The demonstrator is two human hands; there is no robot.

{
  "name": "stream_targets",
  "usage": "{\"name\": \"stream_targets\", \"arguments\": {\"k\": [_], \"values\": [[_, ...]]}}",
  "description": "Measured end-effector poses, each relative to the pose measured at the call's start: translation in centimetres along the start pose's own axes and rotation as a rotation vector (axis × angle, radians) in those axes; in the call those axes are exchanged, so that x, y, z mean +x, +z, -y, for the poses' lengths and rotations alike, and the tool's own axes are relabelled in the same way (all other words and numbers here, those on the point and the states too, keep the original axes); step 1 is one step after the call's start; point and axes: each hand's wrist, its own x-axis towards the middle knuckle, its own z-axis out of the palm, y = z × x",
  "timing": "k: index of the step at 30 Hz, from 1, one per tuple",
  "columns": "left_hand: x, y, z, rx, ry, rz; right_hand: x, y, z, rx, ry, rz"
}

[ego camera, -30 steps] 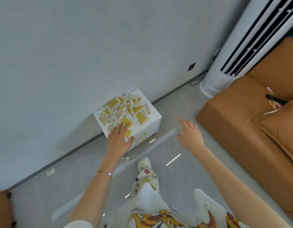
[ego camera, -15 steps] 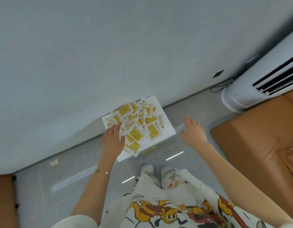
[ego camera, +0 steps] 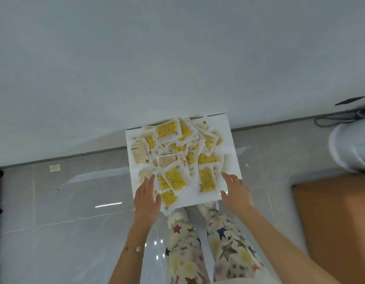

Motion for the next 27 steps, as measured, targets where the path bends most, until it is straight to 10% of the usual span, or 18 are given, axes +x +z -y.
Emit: {"name": "stream_targets", "arguments": {"k": [15, 27], "values": [[3.9, 7.2, -0.8, -0.151, -0.297, -0.201, 9.3, 4.9, 1.6, 0.92, 0.265, -0.195], [6.1, 7.4, -2.4, -0.076, -0.339, -0.213, 10.8, 5.6, 1.6, 0.847, 0.334, -0.16]]}}
